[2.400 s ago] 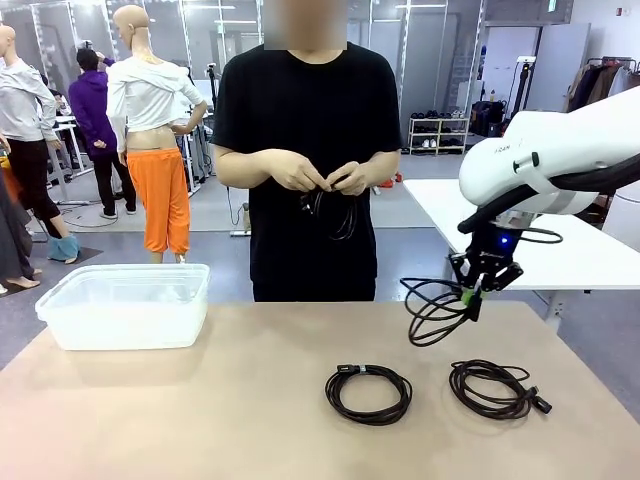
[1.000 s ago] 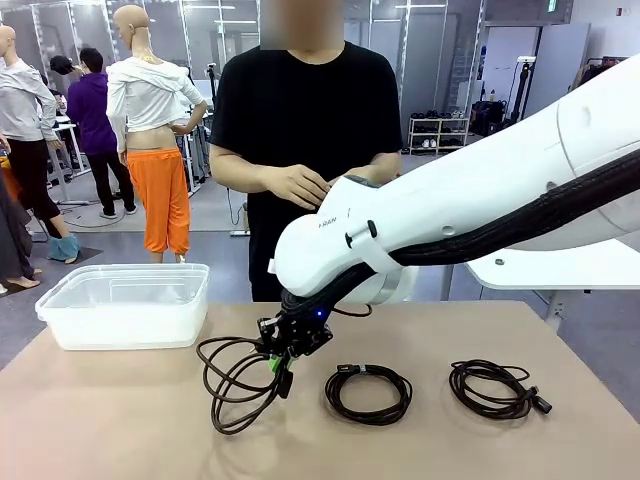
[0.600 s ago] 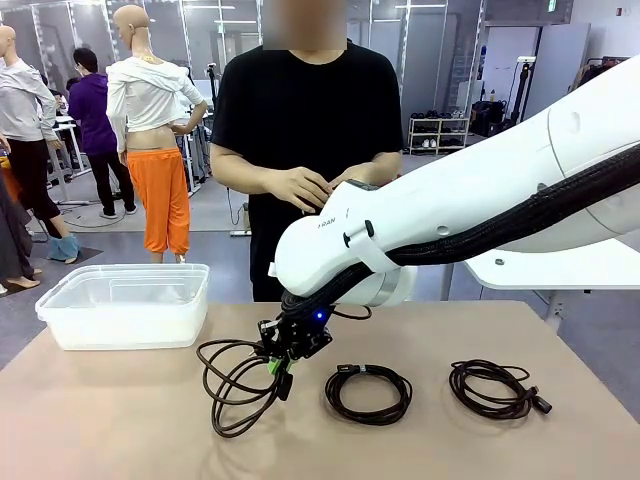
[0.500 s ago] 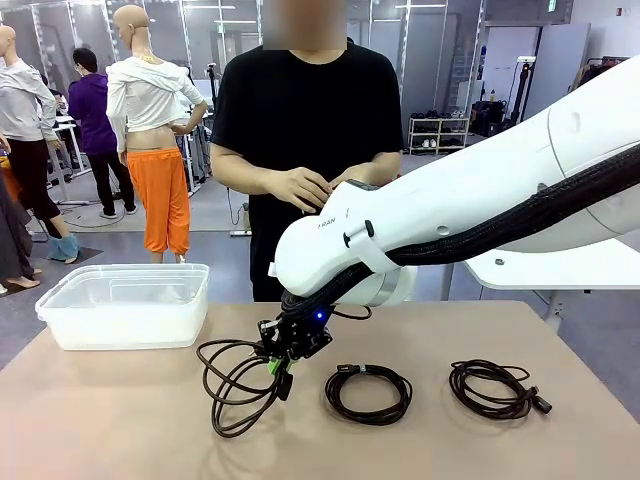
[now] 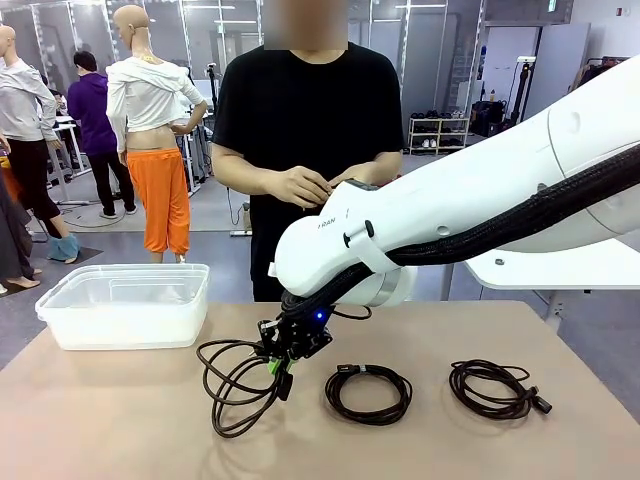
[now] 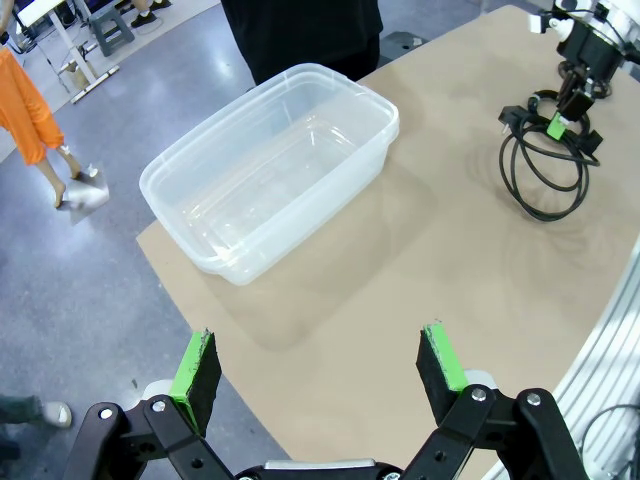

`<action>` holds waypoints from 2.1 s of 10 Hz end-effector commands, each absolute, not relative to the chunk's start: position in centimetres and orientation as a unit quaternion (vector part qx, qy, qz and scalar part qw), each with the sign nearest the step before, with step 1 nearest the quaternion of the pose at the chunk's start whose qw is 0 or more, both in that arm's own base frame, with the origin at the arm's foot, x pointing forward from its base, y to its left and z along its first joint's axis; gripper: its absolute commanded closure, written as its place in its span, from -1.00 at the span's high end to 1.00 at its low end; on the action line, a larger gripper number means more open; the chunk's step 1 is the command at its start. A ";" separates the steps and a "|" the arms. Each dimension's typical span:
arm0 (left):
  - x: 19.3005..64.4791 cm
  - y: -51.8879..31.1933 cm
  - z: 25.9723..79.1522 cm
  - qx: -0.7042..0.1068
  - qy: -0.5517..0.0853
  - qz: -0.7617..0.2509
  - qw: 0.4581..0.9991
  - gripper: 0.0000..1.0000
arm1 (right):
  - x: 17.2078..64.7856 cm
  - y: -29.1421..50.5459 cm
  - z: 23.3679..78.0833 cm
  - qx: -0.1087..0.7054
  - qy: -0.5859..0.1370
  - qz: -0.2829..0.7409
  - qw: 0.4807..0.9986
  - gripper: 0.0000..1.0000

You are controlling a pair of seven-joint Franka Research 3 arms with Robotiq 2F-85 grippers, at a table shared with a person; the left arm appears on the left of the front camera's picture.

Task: Organize and store the cables.
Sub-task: Place the Power Cable into the Organizing box.

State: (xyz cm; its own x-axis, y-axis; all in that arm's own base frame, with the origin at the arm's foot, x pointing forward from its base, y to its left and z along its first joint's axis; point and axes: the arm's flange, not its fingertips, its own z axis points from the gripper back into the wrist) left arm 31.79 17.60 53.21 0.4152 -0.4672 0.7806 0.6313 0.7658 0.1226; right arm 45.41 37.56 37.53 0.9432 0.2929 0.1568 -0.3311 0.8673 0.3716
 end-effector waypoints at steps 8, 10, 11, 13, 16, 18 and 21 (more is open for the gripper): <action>31.8 17.8 53.3 -0.098 -0.432 -0.336 0.831 1.00 | 43.1 37.7 35.7 0.173 -0.052 0.182 0.966 1.00; 31.8 17.8 53.3 -0.098 -0.432 -0.336 0.831 1.00 | 42.3 35.2 37.7 0.188 -0.054 0.209 0.958 0.94; 31.8 17.8 53.3 -0.098 -0.432 -0.336 0.831 1.00 | 42.2 32.6 39.0 0.204 -0.046 0.237 0.949 1.00; 31.8 17.8 53.3 -0.098 -0.432 -0.336 0.831 1.00 | 41.5 27.5 41.1 0.202 -0.090 0.313 0.924 1.00; 31.8 17.8 53.3 -0.098 -0.432 -0.336 0.831 1.00 | 39.0 16.9 43.2 0.184 -0.103 0.360 0.909 1.00; 31.8 17.8 53.3 -0.098 -0.432 -0.336 0.831 1.00 | 37.5 11.0 43.7 0.181 -0.125 0.349 0.911 1.00; 31.8 17.8 53.3 -0.098 -0.432 -0.336 0.831 1.00 | 33.9 1.5 44.5 0.203 -0.178 0.295 0.916 1.00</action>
State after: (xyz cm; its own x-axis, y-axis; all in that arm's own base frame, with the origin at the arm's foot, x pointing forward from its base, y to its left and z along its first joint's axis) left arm 31.77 17.64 53.22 0.4155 -0.4668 0.7807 0.6306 0.7664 0.1226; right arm 35.84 3.68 44.77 0.7682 0.4974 0.4031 -0.6154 0.7473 0.2506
